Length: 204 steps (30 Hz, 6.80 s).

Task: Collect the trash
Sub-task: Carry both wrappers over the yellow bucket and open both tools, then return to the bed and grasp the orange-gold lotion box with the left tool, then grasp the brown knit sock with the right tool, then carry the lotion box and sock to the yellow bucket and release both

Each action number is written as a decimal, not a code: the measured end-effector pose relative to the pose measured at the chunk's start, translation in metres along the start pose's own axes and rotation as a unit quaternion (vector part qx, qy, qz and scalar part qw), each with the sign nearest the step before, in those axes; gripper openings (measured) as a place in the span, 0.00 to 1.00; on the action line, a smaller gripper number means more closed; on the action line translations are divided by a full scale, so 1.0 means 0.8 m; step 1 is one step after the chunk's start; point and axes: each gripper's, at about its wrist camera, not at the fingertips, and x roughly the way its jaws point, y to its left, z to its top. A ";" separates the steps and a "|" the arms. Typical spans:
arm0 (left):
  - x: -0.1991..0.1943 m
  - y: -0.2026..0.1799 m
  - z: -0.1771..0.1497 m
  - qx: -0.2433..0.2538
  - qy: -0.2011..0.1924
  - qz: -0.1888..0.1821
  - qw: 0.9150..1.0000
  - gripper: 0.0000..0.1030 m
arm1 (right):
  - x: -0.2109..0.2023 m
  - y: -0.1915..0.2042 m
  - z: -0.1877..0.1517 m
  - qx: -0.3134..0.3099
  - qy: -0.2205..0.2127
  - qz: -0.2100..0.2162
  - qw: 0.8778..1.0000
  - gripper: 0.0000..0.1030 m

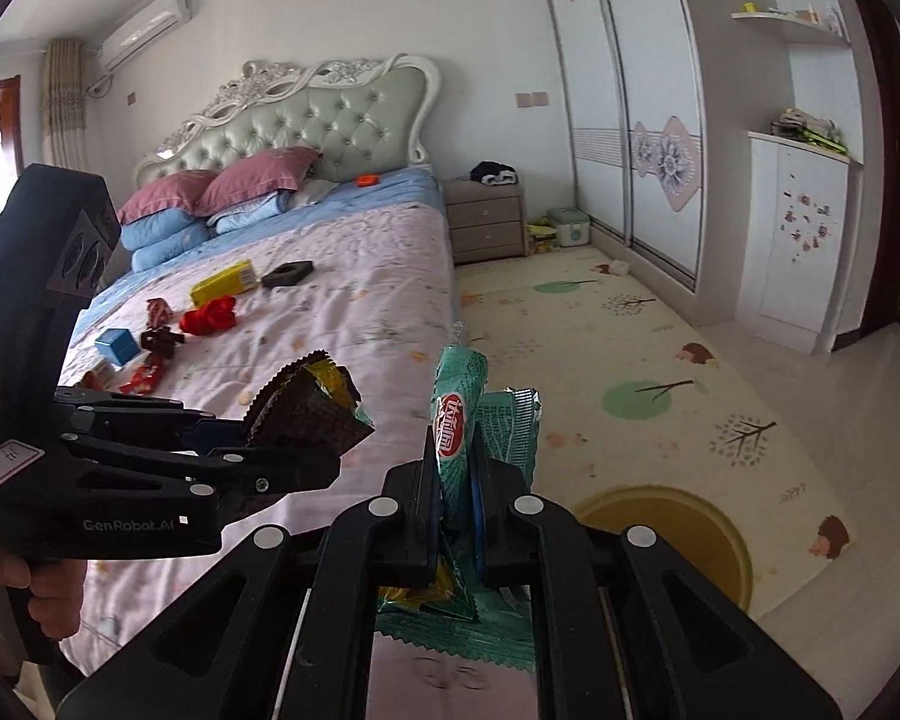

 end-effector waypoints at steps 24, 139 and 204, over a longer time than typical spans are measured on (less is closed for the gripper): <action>0.211 -0.077 0.066 -0.008 0.135 -0.032 0.990 0.85 | 0.071 -0.195 -0.060 0.082 0.095 -0.089 0.988 0.49; -0.340 0.469 -0.290 -0.160 -0.149 0.212 0.953 0.36 | 0.208 0.587 -0.013 -0.236 0.157 0.228 0.931 0.43; 0.195 -0.123 0.063 0.140 0.108 -0.091 0.980 0.36 | 0.026 -0.224 -0.096 0.091 0.147 -0.038 0.984 0.24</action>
